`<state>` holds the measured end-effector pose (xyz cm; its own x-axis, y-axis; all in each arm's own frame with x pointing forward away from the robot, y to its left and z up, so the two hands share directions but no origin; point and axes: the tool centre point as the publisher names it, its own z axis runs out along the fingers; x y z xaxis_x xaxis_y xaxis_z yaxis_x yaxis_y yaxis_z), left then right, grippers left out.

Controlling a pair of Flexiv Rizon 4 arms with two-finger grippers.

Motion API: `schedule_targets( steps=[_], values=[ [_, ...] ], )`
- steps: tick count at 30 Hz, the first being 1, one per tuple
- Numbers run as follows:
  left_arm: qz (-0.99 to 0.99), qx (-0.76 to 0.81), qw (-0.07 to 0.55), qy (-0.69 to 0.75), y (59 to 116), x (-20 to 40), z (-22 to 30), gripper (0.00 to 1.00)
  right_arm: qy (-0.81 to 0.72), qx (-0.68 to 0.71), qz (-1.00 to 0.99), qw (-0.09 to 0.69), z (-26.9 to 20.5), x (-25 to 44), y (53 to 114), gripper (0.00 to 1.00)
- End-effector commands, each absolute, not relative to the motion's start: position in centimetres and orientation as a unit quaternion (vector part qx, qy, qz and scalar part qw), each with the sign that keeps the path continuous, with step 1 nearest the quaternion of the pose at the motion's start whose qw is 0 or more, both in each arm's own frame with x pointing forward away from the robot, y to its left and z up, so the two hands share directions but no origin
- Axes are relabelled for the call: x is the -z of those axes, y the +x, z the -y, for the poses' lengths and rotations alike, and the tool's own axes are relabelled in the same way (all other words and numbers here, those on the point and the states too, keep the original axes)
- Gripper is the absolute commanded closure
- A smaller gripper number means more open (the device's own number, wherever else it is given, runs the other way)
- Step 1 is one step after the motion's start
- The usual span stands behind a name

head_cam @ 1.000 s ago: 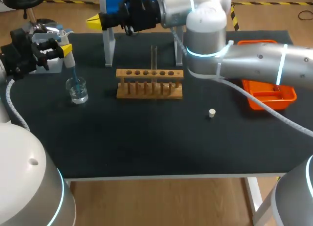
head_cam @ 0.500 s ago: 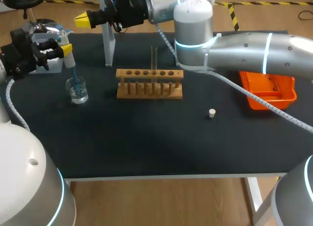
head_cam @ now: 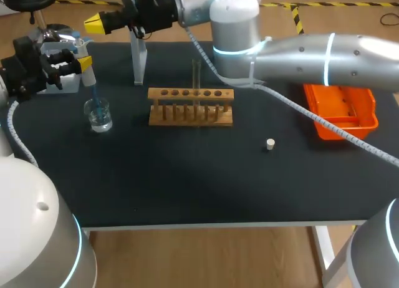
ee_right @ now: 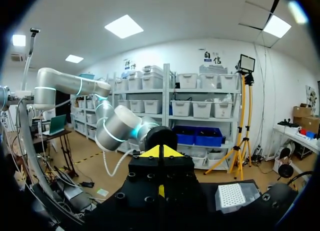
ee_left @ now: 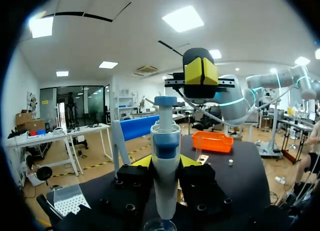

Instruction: Invert the test tube, pick up the pipette, mount the tip to pipette, aspirate from beaker and dispense into the tube, eject the tip, return the pipette, and cap with the stopper.

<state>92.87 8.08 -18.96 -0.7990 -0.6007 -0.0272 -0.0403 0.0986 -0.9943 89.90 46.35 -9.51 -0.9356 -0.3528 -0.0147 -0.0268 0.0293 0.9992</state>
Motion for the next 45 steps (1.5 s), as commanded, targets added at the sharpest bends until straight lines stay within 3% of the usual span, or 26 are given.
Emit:
schedule_targets(
  steps=[1,45],
  values=[
    [-0.707,0.631,0.224,-0.228,92.8,19.0,-8.0,1.00,0.153,0.679,0.705,0.137,-47.2,9.6,90.6,1.00],
    [-0.707,0.631,0.224,-0.228,92.8,19.0,-8.0,1.00,0.148,0.675,0.708,0.148,-50.8,10.8,92.2,1.00]
  ],
)
